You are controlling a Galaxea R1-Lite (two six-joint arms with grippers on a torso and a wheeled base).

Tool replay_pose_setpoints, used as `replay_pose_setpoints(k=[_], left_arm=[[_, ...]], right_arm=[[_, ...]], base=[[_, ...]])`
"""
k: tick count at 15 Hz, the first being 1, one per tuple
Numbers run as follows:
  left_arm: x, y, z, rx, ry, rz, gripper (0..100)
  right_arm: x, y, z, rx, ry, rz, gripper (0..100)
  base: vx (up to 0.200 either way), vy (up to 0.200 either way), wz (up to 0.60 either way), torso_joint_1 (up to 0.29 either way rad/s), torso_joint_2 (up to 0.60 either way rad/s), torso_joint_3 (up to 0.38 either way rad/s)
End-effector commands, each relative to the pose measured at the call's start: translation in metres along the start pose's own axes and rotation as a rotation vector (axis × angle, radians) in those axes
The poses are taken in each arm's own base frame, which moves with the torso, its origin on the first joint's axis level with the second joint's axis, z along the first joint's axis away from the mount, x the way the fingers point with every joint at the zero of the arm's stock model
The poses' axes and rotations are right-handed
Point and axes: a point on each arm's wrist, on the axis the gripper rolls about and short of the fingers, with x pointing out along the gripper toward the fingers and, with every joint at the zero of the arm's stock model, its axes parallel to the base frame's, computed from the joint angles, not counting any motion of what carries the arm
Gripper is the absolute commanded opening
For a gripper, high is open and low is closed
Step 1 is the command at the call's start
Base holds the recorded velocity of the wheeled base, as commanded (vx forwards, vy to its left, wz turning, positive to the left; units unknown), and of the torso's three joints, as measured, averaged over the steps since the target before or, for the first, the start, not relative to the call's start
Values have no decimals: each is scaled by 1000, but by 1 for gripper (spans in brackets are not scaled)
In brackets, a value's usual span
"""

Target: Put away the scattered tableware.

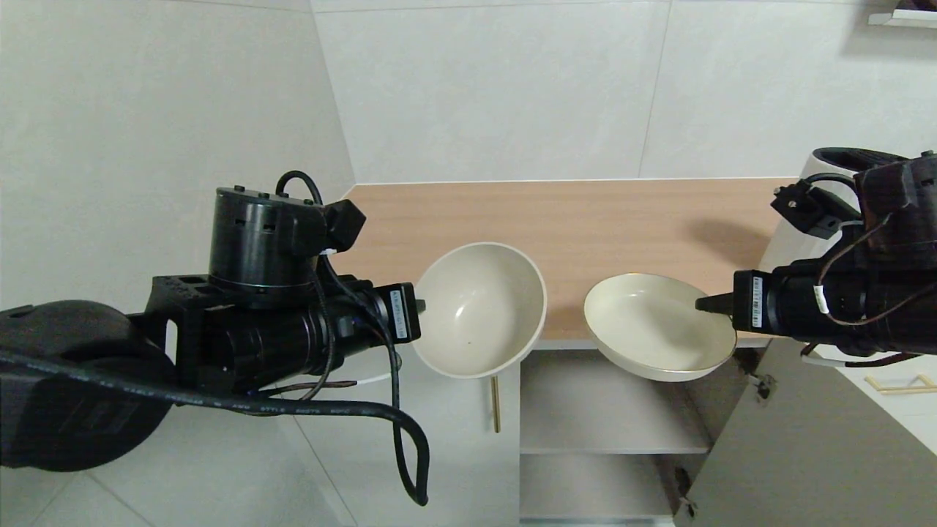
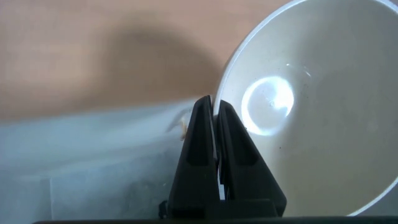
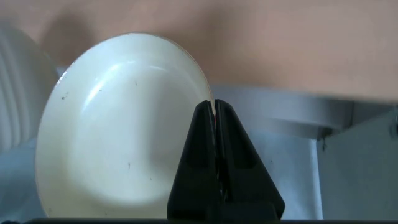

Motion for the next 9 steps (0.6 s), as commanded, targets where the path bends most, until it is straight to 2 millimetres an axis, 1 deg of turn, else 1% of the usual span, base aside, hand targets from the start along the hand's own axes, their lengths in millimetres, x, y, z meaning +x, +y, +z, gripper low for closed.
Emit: replay_pose_setpoints(k=[1,4,9], left_arm=[[0,0,0,1,1,0,0],[1,0,0,1,2,0,0],[9,1,-6,5,27,12,0]], right_arm=[[-2,0,-1,-1,-2,2,0],[1,-1,-2,-1,6,-4,0],[6,-3,-3,-7,19,-17,0]], base=[[0,0,0,0,0,0],[0,0,0,0,0,0],[0,0,0,0,0,0]])
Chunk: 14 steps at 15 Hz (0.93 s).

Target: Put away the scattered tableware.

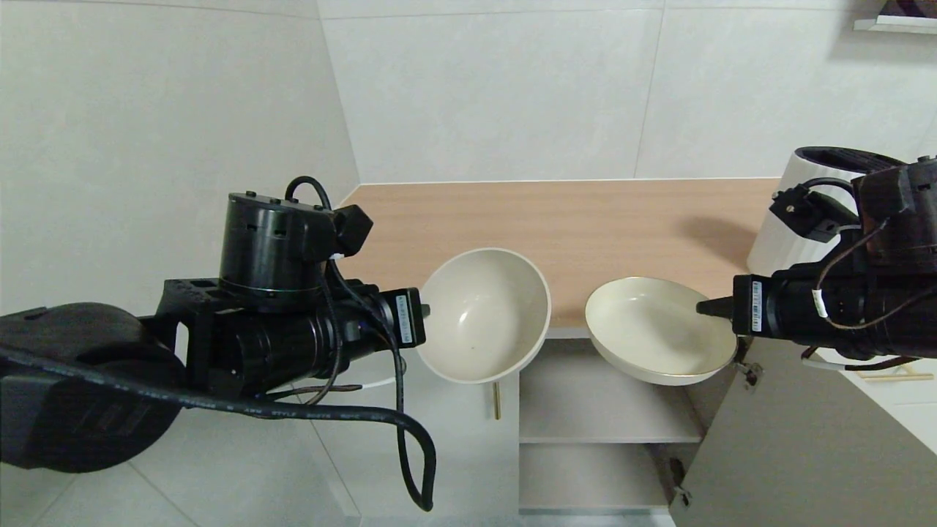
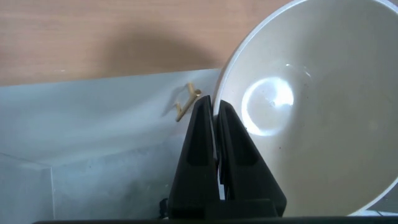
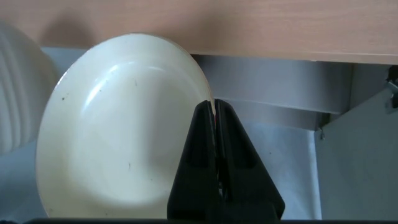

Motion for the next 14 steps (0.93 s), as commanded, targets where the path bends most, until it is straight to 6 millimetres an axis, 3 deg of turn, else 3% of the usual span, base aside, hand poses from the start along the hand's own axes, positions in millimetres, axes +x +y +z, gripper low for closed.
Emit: replay_pose_setpoints(k=[1,5,14], left_arm=[[5,1,-3,1,14,7,0],[6,2,-3,0,16,11,0],[8,1,-5,2,22,11,0]], right_arm=[[6,-2,-3,-8,21,-10,0],[10,-2,-6,-13,33,-13,0],[15,-3,-8,-18,49,-18,0]], base=[[0,0,0,0,0,0],[0,0,0,-116,282,160],[0,0,0,-175,466,290]])
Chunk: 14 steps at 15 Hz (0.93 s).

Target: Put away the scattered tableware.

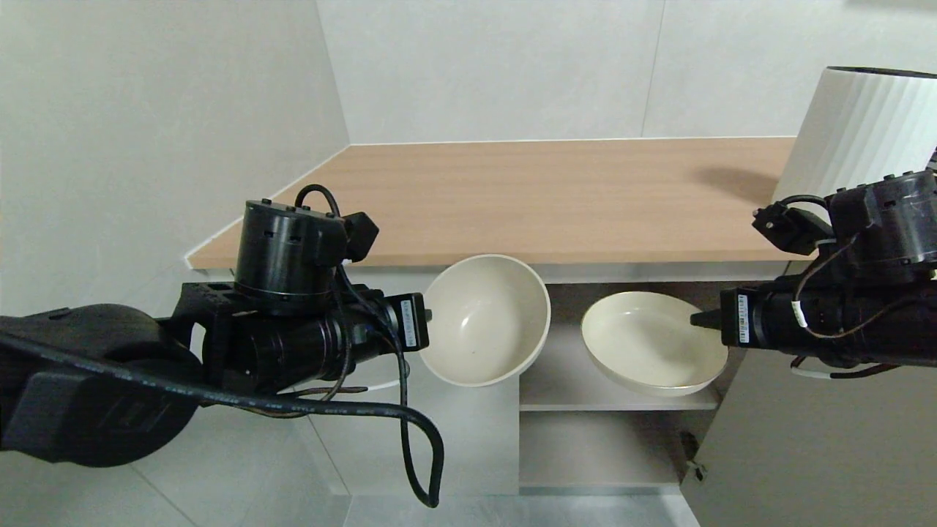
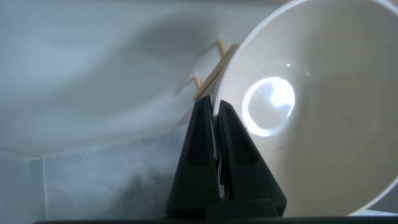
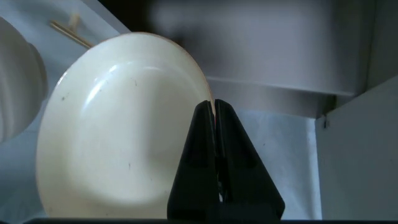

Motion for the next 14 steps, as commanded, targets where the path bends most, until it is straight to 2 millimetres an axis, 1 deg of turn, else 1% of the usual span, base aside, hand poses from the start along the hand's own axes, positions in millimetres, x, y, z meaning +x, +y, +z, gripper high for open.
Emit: replay_pose_setpoints(k=[1,6,9,11,13,14], left_arm=[[1,0,0,-1,1,2,0],[1,0,0,-1,1,2,0],[1,0,-1,0,2,-1,0],[1,0,-1,1,5,1,0],[3,0,-3,8,11,2,0],[4,0,-4,12,15,4,0]], right_arm=[[3,0,-1,0,7,-1,0],[7,-1,-3,-11,20,-5,0],[9,-1,-5,-14,32,-9,0],[17,-2,-6,-14,50,-14,0],[46,-4,-15,-14,94,-30,0],[66,-7,-22,-15,125,-46,0]], base=[[0,0,0,-149,456,300],[0,0,0,-102,425,309],[0,0,0,-32,129,80],[0,0,0,0,0,0],[0,0,0,0,0,0],[0,0,0,0,0,0]])
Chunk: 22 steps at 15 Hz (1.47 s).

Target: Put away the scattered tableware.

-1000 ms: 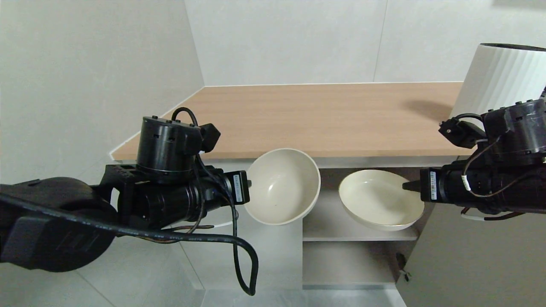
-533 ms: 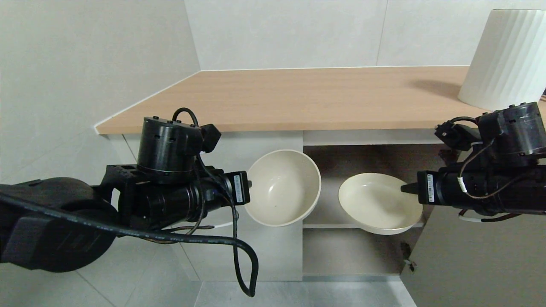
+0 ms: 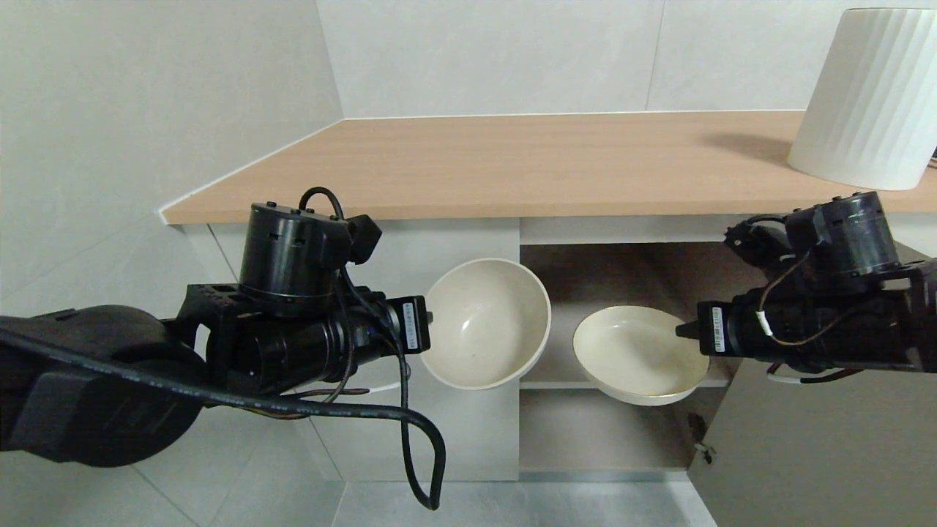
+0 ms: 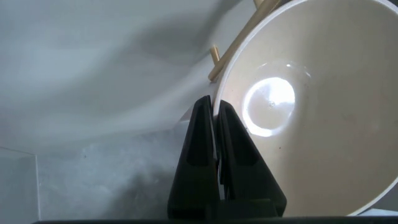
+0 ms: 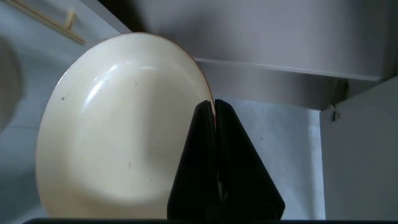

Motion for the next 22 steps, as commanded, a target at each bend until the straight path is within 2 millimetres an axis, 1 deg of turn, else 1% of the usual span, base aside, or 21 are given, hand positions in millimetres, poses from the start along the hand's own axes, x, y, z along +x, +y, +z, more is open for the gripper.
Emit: replay_pose_setpoints(k=[1,2,3,4,5,9,11,12,15,16,18,21,22], left_arm=[[2,0,-1,1,6,3,0],[2,0,-2,1,8,4,0],[2,0,-2,1,8,4,0],[2,0,-2,1,8,4,0],[2,0,-2,2,8,2,0],[3,-3,-4,7,19,-3,0],[3,-3,-5,9,22,-3,0],[4,-3,-5,9,23,-3,0],[4,-4,-6,10,26,-5,0],[4,-3,-7,11,29,-3,0],[5,-4,-7,11,30,-4,0],[5,-4,-8,13,33,-6,0],[5,-4,-8,13,33,-6,0]], right_arm=[[56,-6,-19,0,104,-53,0],[74,-8,-24,6,113,-83,0],[88,-13,-28,12,112,-109,0],[107,-18,-33,22,99,-131,0],[131,-24,-40,60,69,-147,0],[178,-41,-52,124,31,-244,0],[194,-49,-54,149,4,-286,0],[198,-50,-55,154,3,-291,0],[221,-68,-57,190,-11,-347,0],[228,-70,-58,191,-34,-375,0],[236,-72,-60,191,-80,-378,0],[243,-72,-56,196,-109,-373,0],[249,-76,-54,201,-123,-387,0]], base=[[0,0,0,0,0,0],[0,0,0,0,0,0],[0,0,0,0,0,0],[0,0,0,0,0,0],[0,0,0,0,0,0],[0,0,0,0,0,0],[0,0,0,0,0,0],[0,0,0,0,0,0],[0,0,0,0,0,0],[0,0,0,0,0,0],[0,0,0,0,0,0],[0,0,0,0,0,0],[0,0,0,0,0,0]])
